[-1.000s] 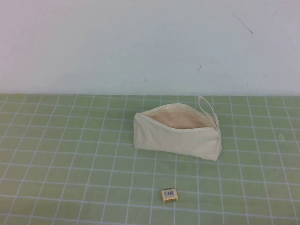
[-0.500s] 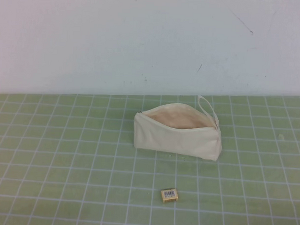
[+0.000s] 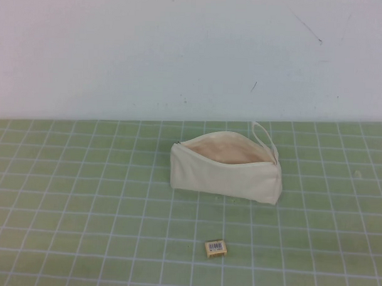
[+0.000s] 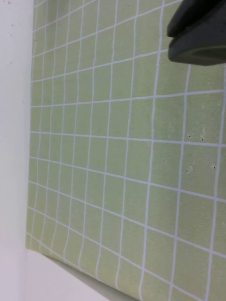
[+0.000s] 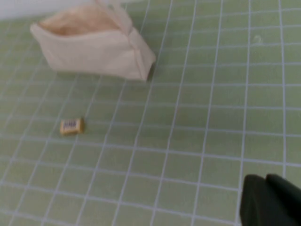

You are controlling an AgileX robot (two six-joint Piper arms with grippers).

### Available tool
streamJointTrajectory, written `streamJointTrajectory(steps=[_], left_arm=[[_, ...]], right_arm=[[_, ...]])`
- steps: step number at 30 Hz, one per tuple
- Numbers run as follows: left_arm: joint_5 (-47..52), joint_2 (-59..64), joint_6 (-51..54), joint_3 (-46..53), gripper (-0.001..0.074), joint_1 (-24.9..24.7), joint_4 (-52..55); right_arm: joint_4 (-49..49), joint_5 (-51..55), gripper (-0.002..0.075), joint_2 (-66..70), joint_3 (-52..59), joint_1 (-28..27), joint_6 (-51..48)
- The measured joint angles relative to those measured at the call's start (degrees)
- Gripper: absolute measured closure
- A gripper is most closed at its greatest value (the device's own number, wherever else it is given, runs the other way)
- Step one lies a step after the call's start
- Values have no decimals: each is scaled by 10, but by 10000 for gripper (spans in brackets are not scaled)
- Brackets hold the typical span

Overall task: Put eraser into pencil case
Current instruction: Pick up the eraser from the table

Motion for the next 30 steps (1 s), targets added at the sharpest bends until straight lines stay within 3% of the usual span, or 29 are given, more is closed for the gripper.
streamJointTrajectory(steps=[8,12,16,24,30], left_arm=[[0,0,0,0,737,0,0],[0,0,0,0,738,0,0],[0,0,0,0,738,0,0],[0,0,0,0,738,0,0],[0,0,0,0,738,0,0]], right_arm=[[-2,225,727,243,-211,6,-144],[6,255,727,337,-271,42,-164],[-27,255,727,420,-319,129,-126],[-204,255,727,589,-416,340,50],[-269,254,727,710,-498,439,127]])
